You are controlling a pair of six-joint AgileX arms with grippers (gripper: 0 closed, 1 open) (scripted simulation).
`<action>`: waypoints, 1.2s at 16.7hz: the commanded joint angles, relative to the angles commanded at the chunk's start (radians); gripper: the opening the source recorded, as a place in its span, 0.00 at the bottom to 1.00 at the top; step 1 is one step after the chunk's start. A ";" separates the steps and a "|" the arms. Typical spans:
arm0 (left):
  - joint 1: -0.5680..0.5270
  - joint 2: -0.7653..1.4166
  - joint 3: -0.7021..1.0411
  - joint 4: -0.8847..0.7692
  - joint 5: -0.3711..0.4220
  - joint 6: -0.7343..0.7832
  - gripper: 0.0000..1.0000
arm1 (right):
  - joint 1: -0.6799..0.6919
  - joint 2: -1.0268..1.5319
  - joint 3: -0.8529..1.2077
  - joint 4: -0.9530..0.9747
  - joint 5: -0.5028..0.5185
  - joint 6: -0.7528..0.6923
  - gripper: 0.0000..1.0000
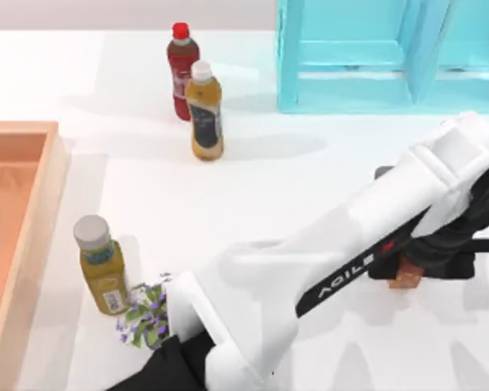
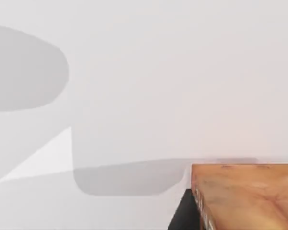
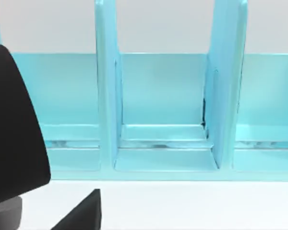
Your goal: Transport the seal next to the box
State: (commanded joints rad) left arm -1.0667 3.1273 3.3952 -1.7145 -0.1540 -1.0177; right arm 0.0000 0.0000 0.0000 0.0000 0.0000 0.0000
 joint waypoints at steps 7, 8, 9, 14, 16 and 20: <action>0.001 -0.152 -0.219 0.025 -0.003 0.001 0.00 | 0.000 0.000 0.000 0.000 0.000 0.000 1.00; 0.000 -0.174 -0.240 0.031 -0.004 0.001 0.00 | 0.000 0.000 0.000 0.000 0.000 0.000 1.00; -0.001 -0.191 -0.255 0.037 -0.004 0.001 0.00 | 0.000 0.000 0.000 0.000 0.000 0.000 1.00; 0.000 -0.200 -0.262 0.038 -0.005 0.002 0.00 | 0.000 0.000 0.000 0.000 0.000 0.000 1.00; 0.007 -0.208 -0.273 0.042 -0.004 0.006 0.00 | 0.000 0.000 0.000 0.000 0.000 0.000 1.00; 0.096 -0.305 -0.416 0.084 0.003 0.067 0.00 | 0.000 0.000 0.000 0.000 0.000 0.000 1.00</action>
State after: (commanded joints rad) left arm -0.9705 2.8228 2.9795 -1.6304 -0.1506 -0.9505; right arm 0.0000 0.0000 0.0000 0.0000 0.0000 0.0000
